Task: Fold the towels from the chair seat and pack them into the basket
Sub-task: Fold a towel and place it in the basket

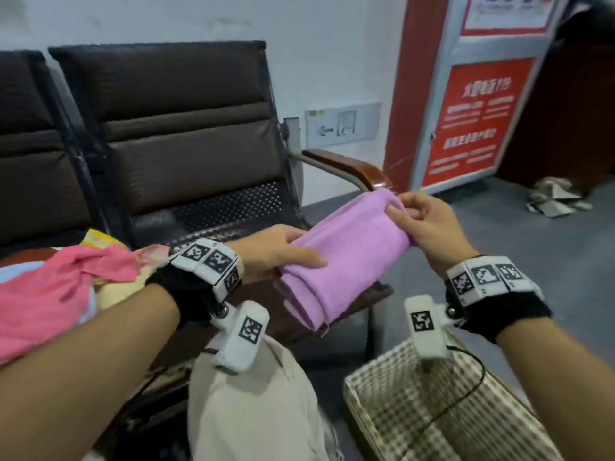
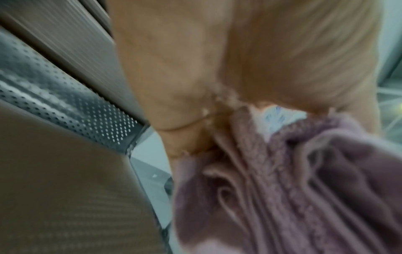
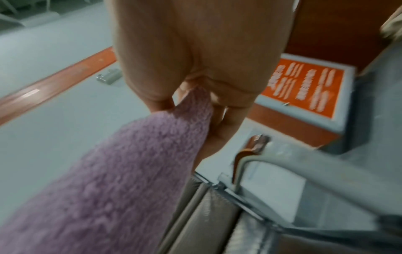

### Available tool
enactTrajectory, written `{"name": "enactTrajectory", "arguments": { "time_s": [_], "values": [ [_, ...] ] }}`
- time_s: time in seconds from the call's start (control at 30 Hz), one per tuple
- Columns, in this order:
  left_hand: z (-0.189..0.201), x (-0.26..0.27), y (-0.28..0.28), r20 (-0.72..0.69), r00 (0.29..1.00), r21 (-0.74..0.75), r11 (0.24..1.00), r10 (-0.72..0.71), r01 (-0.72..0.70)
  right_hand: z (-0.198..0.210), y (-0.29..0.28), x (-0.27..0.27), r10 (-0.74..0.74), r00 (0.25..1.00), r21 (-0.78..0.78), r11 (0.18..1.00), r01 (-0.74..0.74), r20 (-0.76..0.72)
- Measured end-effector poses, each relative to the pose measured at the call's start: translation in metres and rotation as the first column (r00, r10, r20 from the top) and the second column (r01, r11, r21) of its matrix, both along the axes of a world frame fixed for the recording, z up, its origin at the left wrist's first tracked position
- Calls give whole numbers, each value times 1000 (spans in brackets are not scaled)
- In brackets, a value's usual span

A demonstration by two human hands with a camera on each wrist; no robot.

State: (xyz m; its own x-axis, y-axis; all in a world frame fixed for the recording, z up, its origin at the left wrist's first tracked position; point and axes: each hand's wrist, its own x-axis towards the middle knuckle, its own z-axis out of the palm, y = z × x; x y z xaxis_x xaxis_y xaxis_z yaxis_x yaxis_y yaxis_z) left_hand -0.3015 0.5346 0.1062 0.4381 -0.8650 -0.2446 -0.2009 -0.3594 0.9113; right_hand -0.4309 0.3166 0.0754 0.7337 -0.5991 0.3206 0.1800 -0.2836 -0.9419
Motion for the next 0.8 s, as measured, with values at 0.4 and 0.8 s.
{"name": "enactTrajectory", "arguments": {
  "time_s": [0.4,0.8],
  "values": [
    [-201,-70,-140,172,802,601,706,-571,374,-212,-63,-126,-233,833,76,947,311,-501],
    [-318,-92,-146,153,597,811,445,-787,380,-329,-51,-116,-192,557,-148,981,123,-808]
  ]
}}
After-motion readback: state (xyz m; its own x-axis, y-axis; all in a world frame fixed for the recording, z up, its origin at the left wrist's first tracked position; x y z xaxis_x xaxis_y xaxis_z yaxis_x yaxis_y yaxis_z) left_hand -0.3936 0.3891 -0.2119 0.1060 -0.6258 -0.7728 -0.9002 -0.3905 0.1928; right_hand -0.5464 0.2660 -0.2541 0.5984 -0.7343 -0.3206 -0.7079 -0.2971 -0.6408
